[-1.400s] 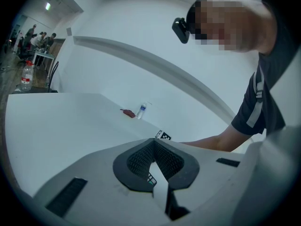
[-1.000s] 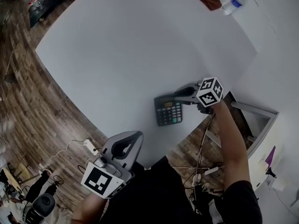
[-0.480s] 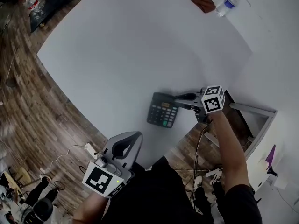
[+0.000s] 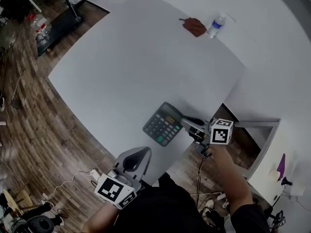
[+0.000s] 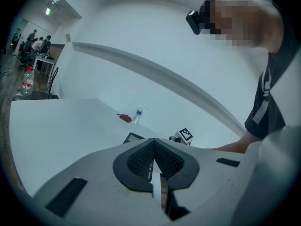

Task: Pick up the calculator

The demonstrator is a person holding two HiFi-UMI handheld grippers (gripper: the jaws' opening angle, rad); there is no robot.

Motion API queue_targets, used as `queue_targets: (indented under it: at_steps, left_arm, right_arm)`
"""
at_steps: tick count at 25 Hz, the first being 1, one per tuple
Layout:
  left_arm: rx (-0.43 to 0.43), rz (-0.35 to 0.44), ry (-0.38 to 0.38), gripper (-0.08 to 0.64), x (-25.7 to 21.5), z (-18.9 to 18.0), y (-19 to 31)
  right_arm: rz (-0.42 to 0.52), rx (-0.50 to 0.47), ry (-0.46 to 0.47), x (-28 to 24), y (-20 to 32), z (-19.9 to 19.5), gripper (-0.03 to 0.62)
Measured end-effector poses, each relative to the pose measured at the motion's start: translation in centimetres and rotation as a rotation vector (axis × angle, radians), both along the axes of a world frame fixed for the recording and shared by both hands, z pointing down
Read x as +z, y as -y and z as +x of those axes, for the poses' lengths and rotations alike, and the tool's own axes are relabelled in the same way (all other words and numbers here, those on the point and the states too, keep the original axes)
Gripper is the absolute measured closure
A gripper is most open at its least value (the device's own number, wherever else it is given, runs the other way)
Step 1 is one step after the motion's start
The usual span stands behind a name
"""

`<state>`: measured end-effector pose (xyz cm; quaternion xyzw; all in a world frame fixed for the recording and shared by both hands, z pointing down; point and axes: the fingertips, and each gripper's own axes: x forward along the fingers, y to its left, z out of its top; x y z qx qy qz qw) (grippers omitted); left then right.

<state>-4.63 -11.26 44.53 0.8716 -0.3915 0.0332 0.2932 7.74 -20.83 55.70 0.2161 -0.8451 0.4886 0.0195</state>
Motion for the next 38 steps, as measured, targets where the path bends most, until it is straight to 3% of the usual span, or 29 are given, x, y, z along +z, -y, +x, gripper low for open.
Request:
queue_targets:
  at_steps: [5,17,38]
  left_arm:
    - [0.011,0.043,-0.012,0.554,-2.4,1.2,-1.4]
    - [0.029,0.151,-0.032,0.554,-7.6,3.2,-3.7]
    - [0.003,0.373,-0.109,0.554,-18.2,1.9,-8.8]
  right_arm:
    - [0.024,0.08,0.022,-4.5,-1.8,1.4,0.538]
    - [0.136,0.155,0.05,-13.6,-4.0,4.1,0.538]
    - [0.314,0.181,0.144,-26.5,-13.0,5.1,0.538]
